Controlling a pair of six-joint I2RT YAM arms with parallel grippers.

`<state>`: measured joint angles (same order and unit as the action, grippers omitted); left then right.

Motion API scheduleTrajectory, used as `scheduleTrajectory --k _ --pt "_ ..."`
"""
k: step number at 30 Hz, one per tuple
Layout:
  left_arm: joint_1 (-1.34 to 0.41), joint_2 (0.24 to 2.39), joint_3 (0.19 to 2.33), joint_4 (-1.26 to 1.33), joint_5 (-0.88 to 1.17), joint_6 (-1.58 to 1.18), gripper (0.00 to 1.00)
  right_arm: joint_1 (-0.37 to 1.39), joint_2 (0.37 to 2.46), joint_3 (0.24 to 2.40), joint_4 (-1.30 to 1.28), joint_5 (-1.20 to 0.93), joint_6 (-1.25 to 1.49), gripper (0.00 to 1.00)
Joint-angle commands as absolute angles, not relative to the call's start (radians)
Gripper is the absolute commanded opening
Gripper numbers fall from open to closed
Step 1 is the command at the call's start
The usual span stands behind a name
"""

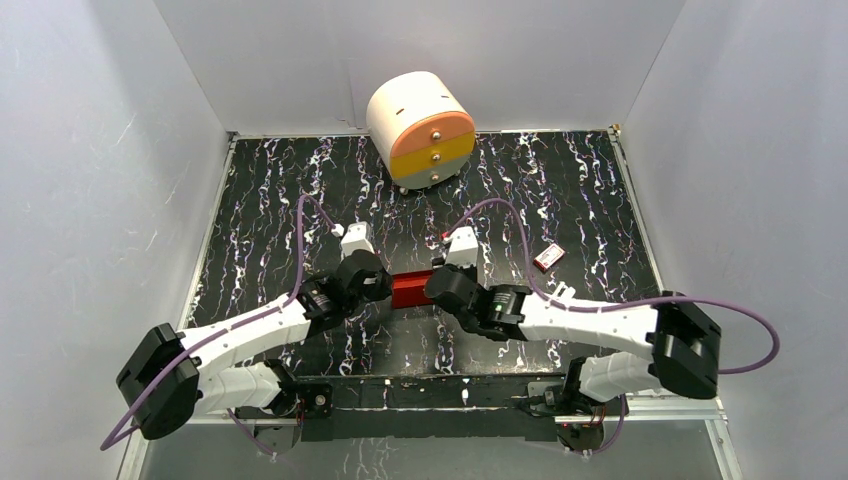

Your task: Fold the paper box

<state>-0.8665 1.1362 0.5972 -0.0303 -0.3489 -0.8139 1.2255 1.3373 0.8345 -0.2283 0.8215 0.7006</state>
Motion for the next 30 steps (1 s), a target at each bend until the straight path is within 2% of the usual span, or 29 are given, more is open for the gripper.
scheduleTrajectory --k 1,5,8,11,21,30 --pt "-0.881 1.183 0.536 -0.185 -0.336 -0.782 0.0 1.23 1.215 0.789 -0.12 0.804 0.559 0.52" --pt "-0.884 1.179 0.531 -0.177 -0.336 -0.767 0.0 1.23 1.119 0.735 -0.04 0.731 0.31 0.72" --pt "-0.885 1.171 0.528 -0.17 -0.334 -0.754 0.0 1.229 1.076 0.71 0.026 0.611 0.005 0.87" --pt "-0.886 1.165 0.522 -0.165 -0.335 -0.742 0.0 1.229 1.073 0.705 0.017 0.51 -0.218 0.96" --pt "-0.9 1.132 0.496 -0.144 -0.344 -0.723 0.0 1.181 1.024 0.629 0.047 0.248 -0.638 0.99" --pt "-0.909 1.119 0.485 -0.137 -0.357 -0.714 0.0 0.932 1.052 0.611 0.038 -0.104 -0.777 0.96"
